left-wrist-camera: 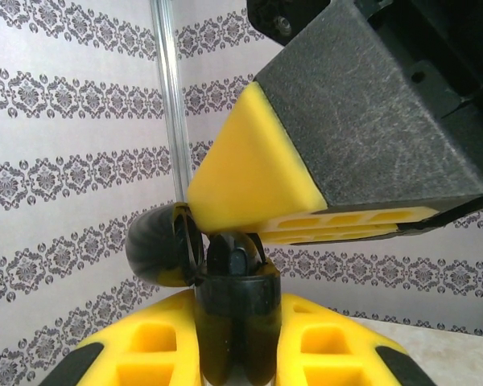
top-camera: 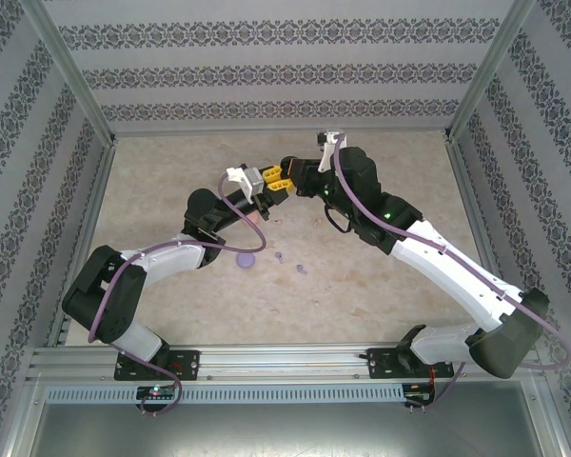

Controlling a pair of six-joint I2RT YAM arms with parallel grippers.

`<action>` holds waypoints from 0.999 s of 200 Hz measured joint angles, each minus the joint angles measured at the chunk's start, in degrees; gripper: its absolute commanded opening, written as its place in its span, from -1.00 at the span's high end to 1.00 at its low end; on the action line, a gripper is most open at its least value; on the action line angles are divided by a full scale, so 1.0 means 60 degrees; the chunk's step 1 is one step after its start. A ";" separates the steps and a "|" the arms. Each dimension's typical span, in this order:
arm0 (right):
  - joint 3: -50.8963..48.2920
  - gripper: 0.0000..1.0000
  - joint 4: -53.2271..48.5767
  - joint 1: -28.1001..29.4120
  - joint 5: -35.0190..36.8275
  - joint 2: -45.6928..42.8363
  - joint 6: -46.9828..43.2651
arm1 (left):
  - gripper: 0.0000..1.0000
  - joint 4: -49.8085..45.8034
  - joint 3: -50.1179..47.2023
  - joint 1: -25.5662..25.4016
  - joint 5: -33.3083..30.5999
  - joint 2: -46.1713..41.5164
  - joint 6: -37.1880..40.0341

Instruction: Insert the wireless bluetooth earbuds into the charging case

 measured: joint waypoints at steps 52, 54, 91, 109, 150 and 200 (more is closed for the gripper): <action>-0.0029 0.01 -0.0040 -0.0302 -0.0386 0.0000 0.0419 | 1.00 0.0022 0.0007 0.0000 -0.0011 0.0000 -0.0004; -0.0029 -0.03 -0.0047 -0.0324 -0.0415 0.0000 0.0463 | 1.00 0.0025 0.0011 0.0000 -0.0011 0.0000 -0.0004; 0.0000 -0.39 -0.0142 -0.0809 -0.1096 -0.0113 0.0878 | 1.00 0.0120 0.0036 0.0000 -0.0044 0.0000 -0.0004; 0.0186 -0.41 -0.0295 -0.1027 -0.1326 -0.0324 0.0969 | 1.00 0.0127 0.0036 0.0000 -0.0044 0.0000 -0.0007; 0.1271 0.16 -0.0878 -0.1876 -0.2106 -0.0630 0.1093 | 1.00 0.0168 0.0036 0.0000 -0.0033 0.0029 -0.0040; 0.3697 1.00 -0.2444 -0.2718 -0.3869 0.1432 0.0896 | 1.00 -0.0346 0.0288 -0.0040 0.0699 0.0055 -0.0040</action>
